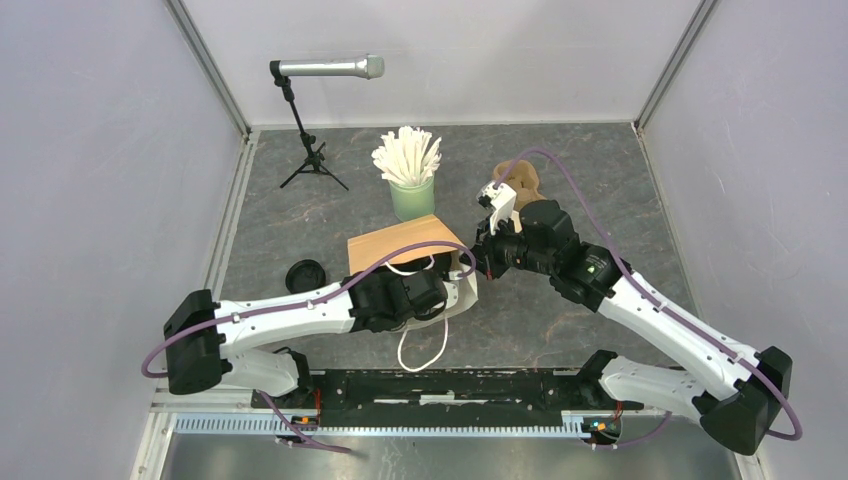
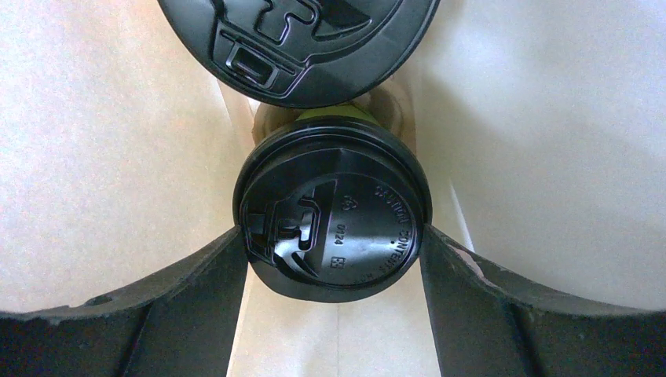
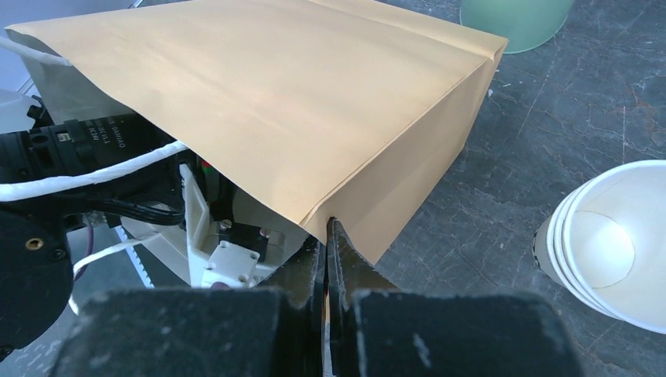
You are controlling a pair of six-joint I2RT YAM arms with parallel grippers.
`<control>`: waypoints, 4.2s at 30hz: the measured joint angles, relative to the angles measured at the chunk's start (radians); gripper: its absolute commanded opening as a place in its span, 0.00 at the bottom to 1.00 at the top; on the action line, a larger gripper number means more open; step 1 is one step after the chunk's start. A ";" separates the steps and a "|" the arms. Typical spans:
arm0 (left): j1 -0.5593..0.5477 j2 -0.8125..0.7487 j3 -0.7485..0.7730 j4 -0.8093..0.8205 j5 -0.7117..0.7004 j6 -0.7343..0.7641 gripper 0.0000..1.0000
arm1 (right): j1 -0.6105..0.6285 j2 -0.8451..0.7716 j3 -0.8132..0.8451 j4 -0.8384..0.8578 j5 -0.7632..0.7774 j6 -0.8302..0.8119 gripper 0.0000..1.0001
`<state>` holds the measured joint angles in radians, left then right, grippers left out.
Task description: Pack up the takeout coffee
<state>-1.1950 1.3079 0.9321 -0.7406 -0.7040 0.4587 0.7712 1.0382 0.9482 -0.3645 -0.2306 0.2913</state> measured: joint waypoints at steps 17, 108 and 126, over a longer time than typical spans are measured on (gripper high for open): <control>0.000 -0.013 0.023 -0.035 0.026 0.004 0.89 | 0.000 0.005 0.002 -0.005 0.006 0.000 0.00; 0.193 0.010 0.016 0.017 0.182 0.133 0.05 | -0.001 0.126 0.156 -0.121 -0.006 -0.035 0.00; 0.232 0.042 0.032 0.074 0.182 0.172 0.06 | -0.004 0.134 0.156 -0.116 -0.013 -0.035 0.00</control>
<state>-0.9627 1.3499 0.9646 -0.6670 -0.5217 0.6308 0.7670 1.1721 1.1042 -0.4801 -0.2432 0.2562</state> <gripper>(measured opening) 0.050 0.006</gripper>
